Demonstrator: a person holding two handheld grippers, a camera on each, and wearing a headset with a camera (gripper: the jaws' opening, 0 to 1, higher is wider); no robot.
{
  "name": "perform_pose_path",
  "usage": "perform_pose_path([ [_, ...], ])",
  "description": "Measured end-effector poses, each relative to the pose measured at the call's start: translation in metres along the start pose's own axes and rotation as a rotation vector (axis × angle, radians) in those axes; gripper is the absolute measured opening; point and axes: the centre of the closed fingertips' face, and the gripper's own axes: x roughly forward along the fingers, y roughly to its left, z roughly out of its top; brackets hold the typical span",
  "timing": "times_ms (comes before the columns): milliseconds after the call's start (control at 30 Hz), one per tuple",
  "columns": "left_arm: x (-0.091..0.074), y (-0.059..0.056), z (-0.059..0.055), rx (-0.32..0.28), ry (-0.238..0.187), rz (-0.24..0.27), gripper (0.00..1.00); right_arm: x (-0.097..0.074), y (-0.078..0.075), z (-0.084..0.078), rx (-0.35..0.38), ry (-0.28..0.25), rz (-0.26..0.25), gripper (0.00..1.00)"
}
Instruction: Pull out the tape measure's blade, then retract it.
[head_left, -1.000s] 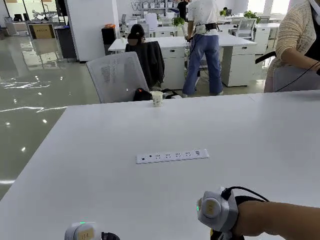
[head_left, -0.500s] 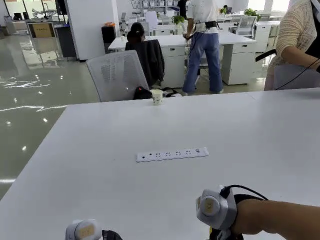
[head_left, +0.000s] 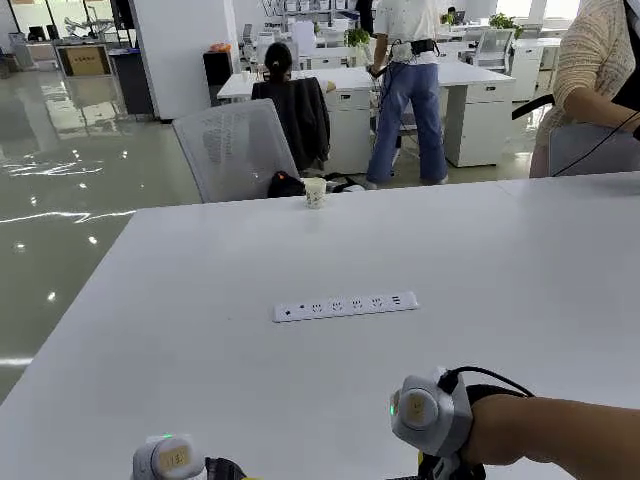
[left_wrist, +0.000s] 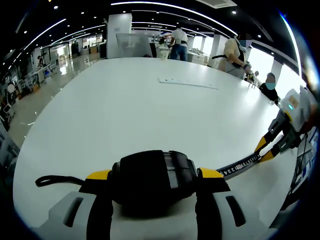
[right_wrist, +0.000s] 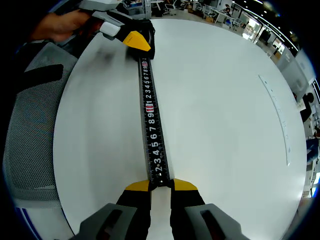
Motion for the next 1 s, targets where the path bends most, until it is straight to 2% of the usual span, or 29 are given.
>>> perform_pose_path([
  [267,0.0003,0.0001,-0.0003,-0.002,0.013,-0.001,0.62,0.0000,0.0014,0.0015,0.006,0.006,-0.014,0.11],
  [400,0.0004,0.0001,-0.0005,0.000,0.015,-0.001,0.62,-0.0002,0.0012,0.0025,0.011,-0.006,-0.008,0.11],
  [733,-0.0002,0.0008,-0.0005,-0.001,0.016,0.001,0.62,0.0012,0.0025,0.0056,0.005,0.010,-0.009,0.11],
  [1000,0.0000,0.0007,-0.0001,-0.002,0.016,0.004,0.62,0.0017,0.0016,0.0069,0.025,-0.010,-0.008,0.11],
])
